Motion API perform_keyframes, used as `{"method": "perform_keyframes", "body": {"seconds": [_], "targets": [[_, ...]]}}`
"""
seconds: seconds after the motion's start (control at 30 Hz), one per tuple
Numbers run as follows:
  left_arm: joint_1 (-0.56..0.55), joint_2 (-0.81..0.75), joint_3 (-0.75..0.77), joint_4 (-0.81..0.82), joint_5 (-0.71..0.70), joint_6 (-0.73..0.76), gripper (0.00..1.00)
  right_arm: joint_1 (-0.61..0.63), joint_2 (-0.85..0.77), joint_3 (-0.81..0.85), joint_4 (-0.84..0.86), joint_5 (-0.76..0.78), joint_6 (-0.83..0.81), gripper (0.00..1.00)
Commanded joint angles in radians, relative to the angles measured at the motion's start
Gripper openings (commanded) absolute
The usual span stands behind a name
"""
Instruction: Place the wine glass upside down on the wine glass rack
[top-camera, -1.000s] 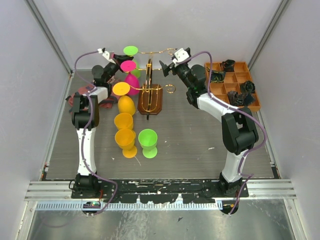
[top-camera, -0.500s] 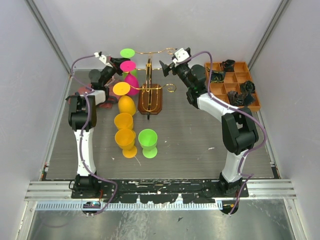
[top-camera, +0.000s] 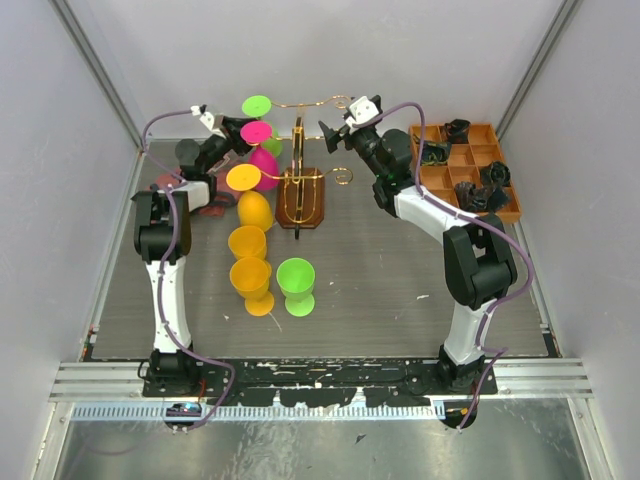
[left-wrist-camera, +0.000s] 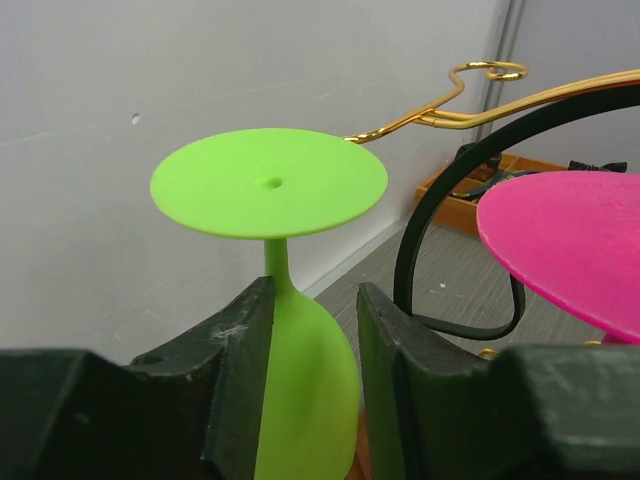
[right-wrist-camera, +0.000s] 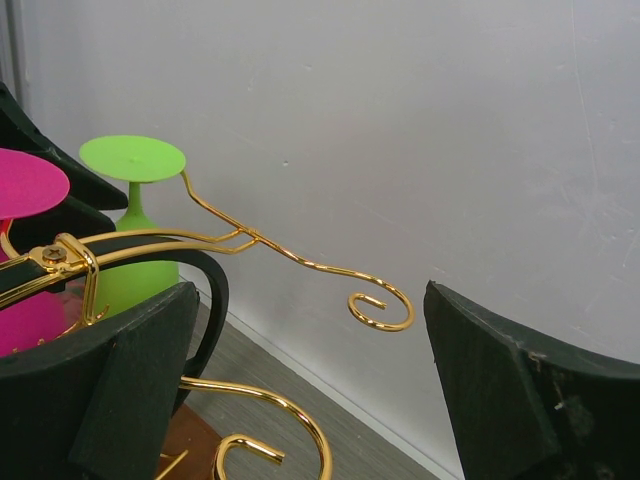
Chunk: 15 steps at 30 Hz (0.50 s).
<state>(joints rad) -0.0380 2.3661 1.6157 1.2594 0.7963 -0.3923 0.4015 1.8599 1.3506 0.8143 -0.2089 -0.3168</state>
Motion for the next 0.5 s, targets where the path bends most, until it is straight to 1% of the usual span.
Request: {"method": "perform_keyframes", "body": {"seconds": [0.0, 0.17, 0.37, 0.47], "targets": [[0.004, -0.048, -0.016, 0.008, 0.008, 0.022, 0.47, -0.005, -0.011, 0.031, 0.057, -0.005, 0.008, 1.0], [0.019, -0.047, -0.035, 0.018, -0.039, 0.017, 0.58, -0.005, -0.012, 0.024, 0.069, 0.0, 0.01, 1.0], [0.058, -0.062, -0.067, 0.032, -0.055, 0.004, 0.6, -0.006, -0.002, 0.026, 0.078, 0.007, 0.012, 1.0], [0.076, -0.081, -0.093, 0.016, -0.043, 0.02, 0.6, -0.008, 0.001, 0.022, 0.092, -0.001, 0.018, 1.0]]}}
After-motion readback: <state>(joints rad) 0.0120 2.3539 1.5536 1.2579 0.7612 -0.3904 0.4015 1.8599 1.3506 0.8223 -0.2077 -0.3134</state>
